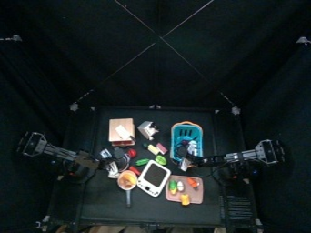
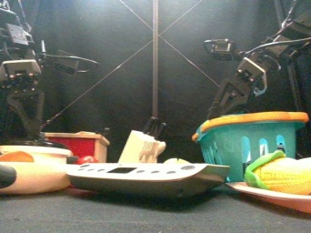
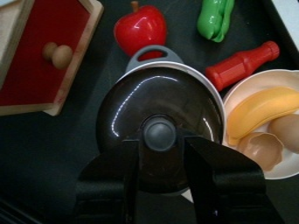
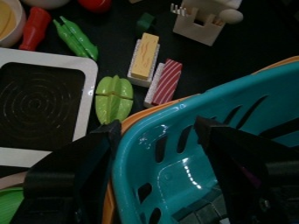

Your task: Place pot lid on pot

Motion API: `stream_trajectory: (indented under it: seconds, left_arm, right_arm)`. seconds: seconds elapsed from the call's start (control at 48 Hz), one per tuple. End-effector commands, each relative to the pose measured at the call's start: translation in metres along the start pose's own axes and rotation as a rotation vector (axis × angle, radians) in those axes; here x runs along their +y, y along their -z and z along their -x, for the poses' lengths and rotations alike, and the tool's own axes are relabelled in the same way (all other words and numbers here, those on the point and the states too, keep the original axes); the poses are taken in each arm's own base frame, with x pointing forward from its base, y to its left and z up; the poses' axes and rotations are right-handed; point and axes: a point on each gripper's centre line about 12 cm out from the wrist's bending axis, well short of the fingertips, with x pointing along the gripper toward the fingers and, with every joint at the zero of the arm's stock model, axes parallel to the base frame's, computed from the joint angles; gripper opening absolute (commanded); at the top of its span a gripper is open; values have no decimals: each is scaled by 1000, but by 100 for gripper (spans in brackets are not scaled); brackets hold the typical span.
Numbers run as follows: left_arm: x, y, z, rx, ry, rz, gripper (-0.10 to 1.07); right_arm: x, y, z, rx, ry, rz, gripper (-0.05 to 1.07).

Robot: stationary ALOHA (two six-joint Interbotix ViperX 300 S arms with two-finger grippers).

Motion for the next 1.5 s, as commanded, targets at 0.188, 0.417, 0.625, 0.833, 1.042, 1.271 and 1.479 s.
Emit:
stream_trajectory:
  seconds: [0.188,0.417,0.625,0.833,1.042,1.271,1.479]
  left_arm:
    - [-4,-7,3,-33,38,8,67]
    - [-4,-7,2,-36,46,18,67]
    - [-6,-7,1,-49,70,15,67]
    - [-3,-5,-4,-47,79,35,69]
    - [1,-8,-5,-49,78,60,72]
    - [2,-8,-5,-46,73,61,78]
    - [3,-10,-2,-51,69,60,78]
  right_arm:
    - [-3,0,-1,3,10,-4,98]
    - [-2,0,-1,3,9,-3,98]
    - [-2,0,-2,4,10,-2,98]
    - [-2,0,-2,4,10,-2,98]
    - [-2,0,-1,3,9,-3,98]
    - [-2,0,-2,4,10,-2,98]
    - [-2,0,-1,3,9,-3,98]
